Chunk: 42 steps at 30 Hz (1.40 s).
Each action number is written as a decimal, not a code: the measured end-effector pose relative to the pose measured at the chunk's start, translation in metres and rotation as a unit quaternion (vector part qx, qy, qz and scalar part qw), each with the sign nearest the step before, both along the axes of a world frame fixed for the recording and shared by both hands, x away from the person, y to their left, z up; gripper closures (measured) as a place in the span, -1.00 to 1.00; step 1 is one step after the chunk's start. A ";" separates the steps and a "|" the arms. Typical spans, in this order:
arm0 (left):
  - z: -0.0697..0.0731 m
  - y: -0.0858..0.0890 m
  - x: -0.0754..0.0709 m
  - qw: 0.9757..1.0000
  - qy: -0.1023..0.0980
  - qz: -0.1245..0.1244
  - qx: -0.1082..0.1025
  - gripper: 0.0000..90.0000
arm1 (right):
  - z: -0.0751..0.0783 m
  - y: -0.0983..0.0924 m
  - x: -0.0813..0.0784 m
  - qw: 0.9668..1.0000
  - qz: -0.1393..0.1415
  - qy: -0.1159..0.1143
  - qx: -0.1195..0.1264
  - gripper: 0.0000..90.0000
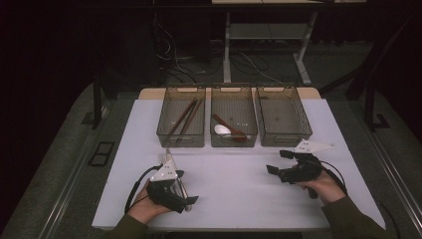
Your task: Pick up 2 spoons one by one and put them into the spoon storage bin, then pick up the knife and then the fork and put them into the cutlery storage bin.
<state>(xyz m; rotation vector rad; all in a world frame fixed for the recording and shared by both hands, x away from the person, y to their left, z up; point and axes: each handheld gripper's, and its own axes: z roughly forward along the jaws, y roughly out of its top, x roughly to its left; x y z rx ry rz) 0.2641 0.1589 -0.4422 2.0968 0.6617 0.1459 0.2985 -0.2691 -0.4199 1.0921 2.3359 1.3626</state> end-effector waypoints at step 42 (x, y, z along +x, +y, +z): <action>0.015 0.050 0.064 0.973 -0.018 0.211 0.088 0.98 | -0.021 -0.020 -0.036 1.000 0.017 0.000 -0.003 -0.60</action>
